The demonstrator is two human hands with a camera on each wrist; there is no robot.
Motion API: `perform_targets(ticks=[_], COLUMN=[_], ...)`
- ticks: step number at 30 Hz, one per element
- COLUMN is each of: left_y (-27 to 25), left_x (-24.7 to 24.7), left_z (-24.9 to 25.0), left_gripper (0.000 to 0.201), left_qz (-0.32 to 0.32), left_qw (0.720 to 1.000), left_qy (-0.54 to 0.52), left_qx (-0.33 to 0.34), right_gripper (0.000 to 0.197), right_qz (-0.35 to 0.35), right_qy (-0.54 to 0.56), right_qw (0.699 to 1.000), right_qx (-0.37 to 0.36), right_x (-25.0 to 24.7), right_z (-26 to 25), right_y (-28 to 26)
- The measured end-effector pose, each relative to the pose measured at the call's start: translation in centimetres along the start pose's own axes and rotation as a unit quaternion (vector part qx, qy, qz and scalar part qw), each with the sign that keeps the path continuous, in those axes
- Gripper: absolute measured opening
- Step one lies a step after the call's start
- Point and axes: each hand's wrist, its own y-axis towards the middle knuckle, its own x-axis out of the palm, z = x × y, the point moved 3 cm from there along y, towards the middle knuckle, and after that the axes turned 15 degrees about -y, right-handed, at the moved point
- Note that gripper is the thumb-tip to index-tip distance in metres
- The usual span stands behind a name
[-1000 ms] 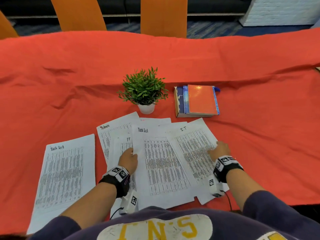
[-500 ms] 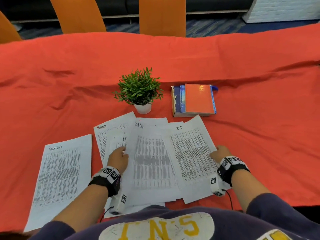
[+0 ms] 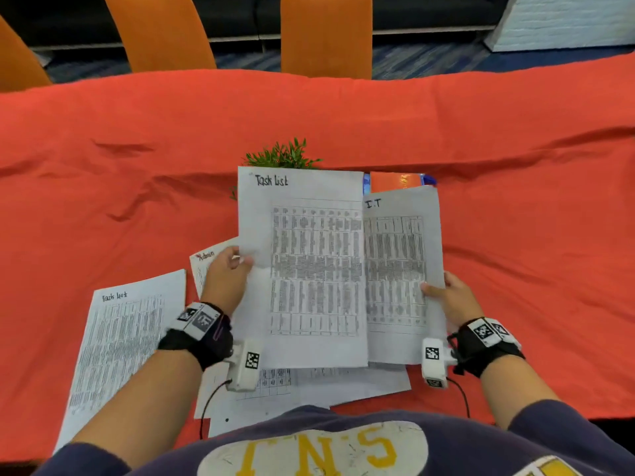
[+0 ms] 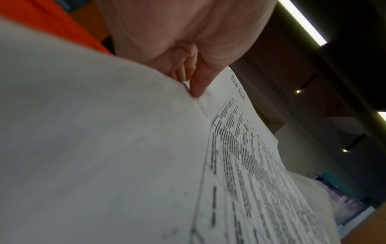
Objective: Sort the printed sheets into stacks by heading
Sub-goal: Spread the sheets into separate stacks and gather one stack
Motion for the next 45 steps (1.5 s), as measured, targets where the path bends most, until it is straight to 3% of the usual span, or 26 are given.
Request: perform_targets(ticks=[1, 5, 8, 10, 13, 15, 17, 19, 22, 26, 29, 33, 37, 40, 42, 44, 45], left_y=[-0.1, -0.9, -0.9, -0.8, -1.2, -1.4, -1.5, -1.6, -1.6, -1.6, -1.7, -2.3, -2.4, -2.6, -2.8, -2.8, -2.7], left_x=[0.8, 3.6, 4.0, 4.0, 4.1, 4.2, 4.4, 4.7, 5.4, 5.9, 5.5, 5.6, 6.3, 6.7, 7.0, 7.2, 7.2], left_z=[-0.9, -3.7, -4.9, -5.3, -5.3, -5.3, -5.2, -5.2, -5.7, -8.0, -10.4, -12.1, -12.5, -12.2, -12.2, -12.5, -12.5], left_gripper=[0.024, 0.008, 0.007, 0.017, 0.029, 0.036, 0.038, 0.036, 0.035, 0.042, 0.046, 0.04, 0.041, 0.028, 0.003, 0.034, 0.041], left_qz=[-0.003, 0.002, 0.007, 0.009, -0.001, -0.001, -0.004, -0.008, -0.032, -0.08, -0.079, -0.083, -0.061, -0.022, -0.033, -0.039, -0.039], left_qw=[1.0, 0.997, 0.995, 0.993, 0.993, 0.994, 0.996, 0.997, 0.998, 0.986, 0.964, 0.954, 0.959, 0.971, 0.968, 0.969, 0.971], left_qy=[-0.004, 0.018, 0.035, 0.026, -0.002, -0.016, -0.01, 0.004, 0.033, 0.124, 0.218, 0.226, 0.22, 0.17, 0.185, 0.197, 0.193], left_qx=[-0.024, -0.07, -0.093, -0.115, -0.118, -0.107, -0.094, -0.073, -0.053, -0.077, -0.131, -0.177, -0.166, -0.166, -0.165, -0.146, -0.137], right_gripper=[0.024, 0.027, 0.029, 0.032, 0.034, 0.05, 0.062, 0.054, 0.032, 0.032, 0.034, 0.038, 0.044, 0.045, 0.044, 0.044, 0.044], right_qz=[-0.021, -0.1, -0.144, -0.151, -0.15, -0.147, -0.153, -0.165, -0.137, -0.06, -0.019, 0.007, -0.002, -0.008, -0.017, -0.027, -0.028], right_qy=[0.021, 0.083, 0.134, 0.145, 0.131, 0.109, 0.052, -0.051, -0.169, -0.144, -0.139, -0.156, -0.175, -0.178, -0.177, -0.179, -0.182], right_qw=[1.0, 0.992, 0.98, 0.977, 0.978, 0.981, 0.986, 0.985, 0.973, 0.987, 0.99, 0.988, 0.984, 0.984, 0.984, 0.983, 0.983], right_qx=[0.004, 0.009, 0.028, 0.035, 0.054, 0.06, 0.04, -0.02, -0.075, -0.044, -0.015, 0.004, 0.026, 0.028, 0.028, 0.025, 0.023], right_x=[1.0, 4.9, 7.1, 7.9, 8.5, 8.7, 8.7, 8.7, 8.3, 6.6, 4.8, 3.1, 2.6, 2.6, 2.7, 2.7, 2.6], right_z=[-0.3, -2.0, -2.8, -2.6, -2.3, -2.5, -2.4, -2.6, -2.5, -1.1, 0.4, 2.0, 2.8, 3.1, 3.2, 3.3, 3.3], right_y=[-0.2, -2.0, -3.2, -3.3, -3.4, -3.6, -3.5, -3.8, -3.5, -2.7, -2.3, -1.9, -1.5, -1.5, -1.5, -1.4, -1.3])
